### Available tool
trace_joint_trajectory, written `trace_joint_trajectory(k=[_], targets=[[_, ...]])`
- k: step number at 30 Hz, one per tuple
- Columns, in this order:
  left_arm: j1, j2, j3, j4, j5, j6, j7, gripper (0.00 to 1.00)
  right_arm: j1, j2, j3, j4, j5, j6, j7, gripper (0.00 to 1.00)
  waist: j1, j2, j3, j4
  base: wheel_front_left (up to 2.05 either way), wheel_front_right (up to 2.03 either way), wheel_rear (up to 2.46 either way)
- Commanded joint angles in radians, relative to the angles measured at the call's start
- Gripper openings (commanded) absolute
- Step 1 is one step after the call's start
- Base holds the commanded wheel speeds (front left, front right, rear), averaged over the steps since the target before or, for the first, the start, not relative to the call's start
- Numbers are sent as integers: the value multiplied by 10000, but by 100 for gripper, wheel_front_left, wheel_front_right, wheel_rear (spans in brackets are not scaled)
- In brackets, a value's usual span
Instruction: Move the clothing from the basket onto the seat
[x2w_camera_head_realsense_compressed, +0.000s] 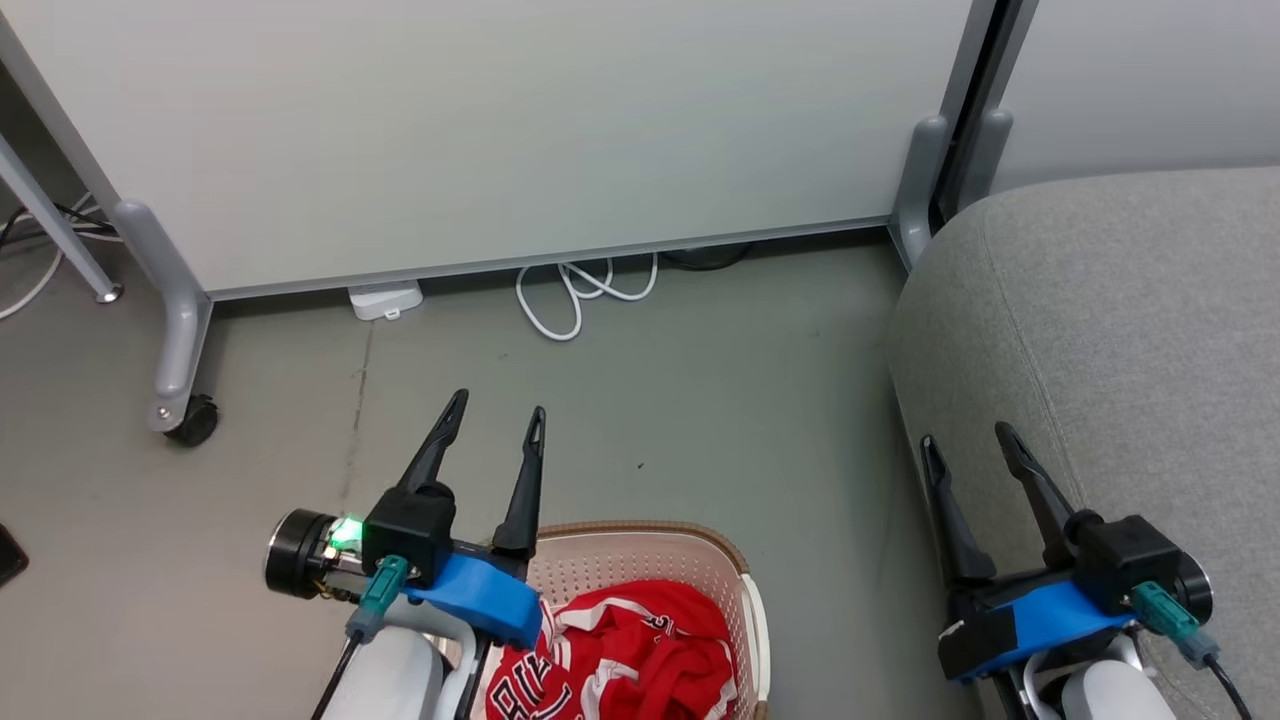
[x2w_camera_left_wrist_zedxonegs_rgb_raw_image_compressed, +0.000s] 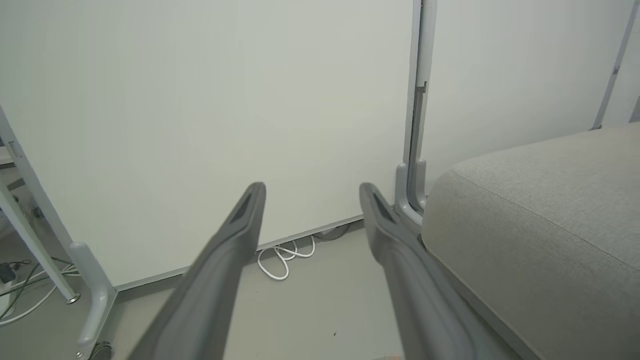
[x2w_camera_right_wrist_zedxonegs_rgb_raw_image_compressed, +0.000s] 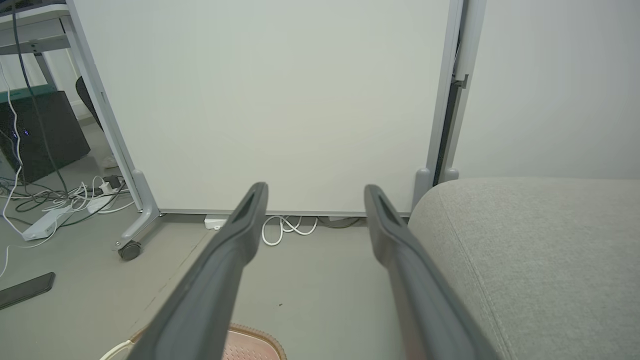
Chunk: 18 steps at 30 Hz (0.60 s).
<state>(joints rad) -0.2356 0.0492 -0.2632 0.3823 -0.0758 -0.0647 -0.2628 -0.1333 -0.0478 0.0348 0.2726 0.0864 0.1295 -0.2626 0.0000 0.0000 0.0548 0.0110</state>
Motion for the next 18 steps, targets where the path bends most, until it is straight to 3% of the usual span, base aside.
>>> trace_joint_trajectory(k=[1, 8, 18], targets=[[-268, 65, -43, 147, 129, -87, -31, 100, -175, -44, -7, -56, -99, 22, -35, 100, 0, 0, 209, -117, 0, 0, 0], [-1541, 234, -793, 1475, 511, -509, -30, 100, -945, -60, 3, -329, -249, 22, -35, 100, 0, 0, 1369, -613, 0, 0, 0], [-3194, 561, -2108, 3446, 703, -667, -30, 100, -2304, -197, 327, -849, -105, 22, -35, 100, 0, 0, 3291, -1493, 0, 0, 0]])
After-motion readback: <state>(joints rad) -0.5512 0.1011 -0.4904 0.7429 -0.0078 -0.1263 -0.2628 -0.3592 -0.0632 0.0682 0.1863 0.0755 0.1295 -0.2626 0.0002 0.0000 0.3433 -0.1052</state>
